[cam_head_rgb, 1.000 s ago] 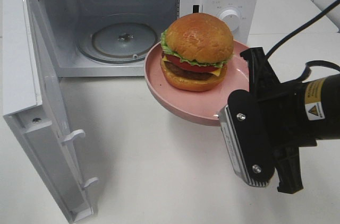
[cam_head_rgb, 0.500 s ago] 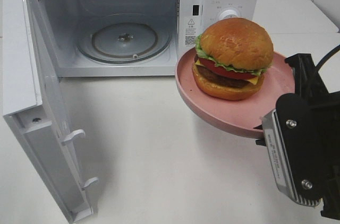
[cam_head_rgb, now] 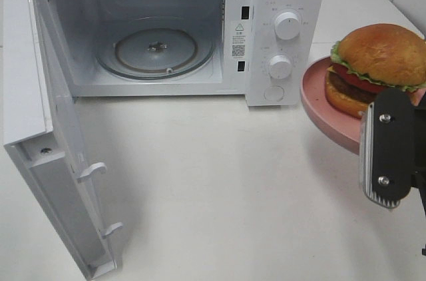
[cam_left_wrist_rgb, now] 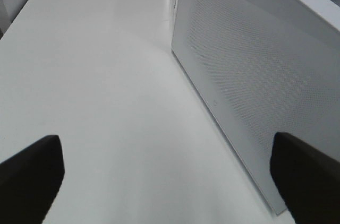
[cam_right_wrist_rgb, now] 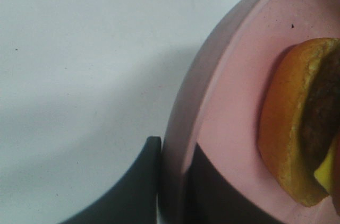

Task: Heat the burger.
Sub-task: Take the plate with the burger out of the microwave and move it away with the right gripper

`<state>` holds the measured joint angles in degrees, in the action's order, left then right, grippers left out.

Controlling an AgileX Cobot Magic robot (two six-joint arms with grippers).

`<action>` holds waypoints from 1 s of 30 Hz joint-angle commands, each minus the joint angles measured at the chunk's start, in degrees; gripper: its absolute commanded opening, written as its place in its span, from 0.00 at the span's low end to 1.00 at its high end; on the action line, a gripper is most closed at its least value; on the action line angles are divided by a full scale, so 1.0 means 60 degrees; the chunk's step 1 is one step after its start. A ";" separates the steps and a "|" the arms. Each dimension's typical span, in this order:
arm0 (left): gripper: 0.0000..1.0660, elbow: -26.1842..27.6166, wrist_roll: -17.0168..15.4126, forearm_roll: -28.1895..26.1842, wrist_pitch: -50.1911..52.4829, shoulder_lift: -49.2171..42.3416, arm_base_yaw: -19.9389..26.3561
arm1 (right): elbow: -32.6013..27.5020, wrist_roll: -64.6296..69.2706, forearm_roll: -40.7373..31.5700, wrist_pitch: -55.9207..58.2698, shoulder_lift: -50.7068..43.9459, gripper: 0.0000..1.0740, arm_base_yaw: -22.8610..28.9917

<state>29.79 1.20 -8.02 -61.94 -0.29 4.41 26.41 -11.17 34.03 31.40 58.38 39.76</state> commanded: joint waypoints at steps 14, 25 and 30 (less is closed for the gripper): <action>0.92 -0.0029 0.0000 -0.0048 0.0105 -0.0162 0.0019 | 0.0076 0.4880 0.2282 0.2005 -0.0076 0.00 -0.0029; 0.92 -0.0029 0.0000 -0.0048 0.0105 -0.0162 0.0019 | 0.0076 0.7563 0.2454 0.2664 0.1537 0.00 -0.0029; 0.92 -0.0029 0.0000 -0.0048 0.0105 -0.0162 0.0019 | 0.0076 0.9110 0.2559 0.2664 0.2492 0.00 -0.0029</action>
<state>29.79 1.20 -8.02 -61.94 -0.29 4.41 26.41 38.04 44.69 46.12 70.93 39.76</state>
